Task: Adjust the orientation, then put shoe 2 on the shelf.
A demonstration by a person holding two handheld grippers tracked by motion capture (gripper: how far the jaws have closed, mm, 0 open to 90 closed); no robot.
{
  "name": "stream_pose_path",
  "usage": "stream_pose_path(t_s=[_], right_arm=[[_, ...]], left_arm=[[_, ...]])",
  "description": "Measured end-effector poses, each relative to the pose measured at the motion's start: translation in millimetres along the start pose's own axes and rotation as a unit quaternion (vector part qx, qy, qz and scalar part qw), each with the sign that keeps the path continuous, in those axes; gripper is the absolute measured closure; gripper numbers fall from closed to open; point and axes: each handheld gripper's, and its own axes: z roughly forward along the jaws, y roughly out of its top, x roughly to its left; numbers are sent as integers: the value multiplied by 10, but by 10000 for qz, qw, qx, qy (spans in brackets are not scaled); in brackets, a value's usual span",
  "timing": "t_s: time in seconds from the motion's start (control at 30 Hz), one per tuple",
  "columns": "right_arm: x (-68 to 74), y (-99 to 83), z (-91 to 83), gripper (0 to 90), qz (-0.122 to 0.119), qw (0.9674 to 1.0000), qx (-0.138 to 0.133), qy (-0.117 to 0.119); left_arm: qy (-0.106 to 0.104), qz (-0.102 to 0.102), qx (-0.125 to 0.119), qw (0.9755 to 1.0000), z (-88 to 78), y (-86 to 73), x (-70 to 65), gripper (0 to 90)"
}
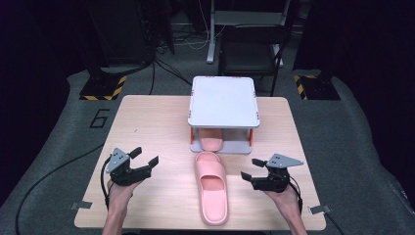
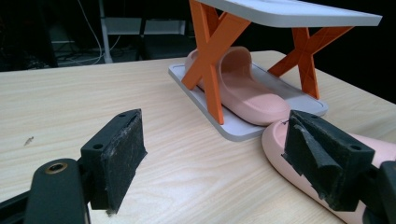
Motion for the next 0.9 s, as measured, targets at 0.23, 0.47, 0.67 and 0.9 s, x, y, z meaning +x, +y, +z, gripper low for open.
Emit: stream_pose_path(t_s=[0.23,0.47,0.67,0.9], right_arm=[[-233,195,-151,160,258,9959,-565,-662],[-390,343,-251,164,291,9898,-788,-1150],[-482,554,-220,197,294,9875,-887,-1268],[-507,808,-16,198,155,9881,-909,-1232]], left_arm=[[17,18,-21,10000,-25,-16,9,198],[-17,51,44,10000,-14,-36,-21,198],[-142,18,27,9999,34,-115,-184,198],[-514,181,162,9984,104,-217,-542,197]])
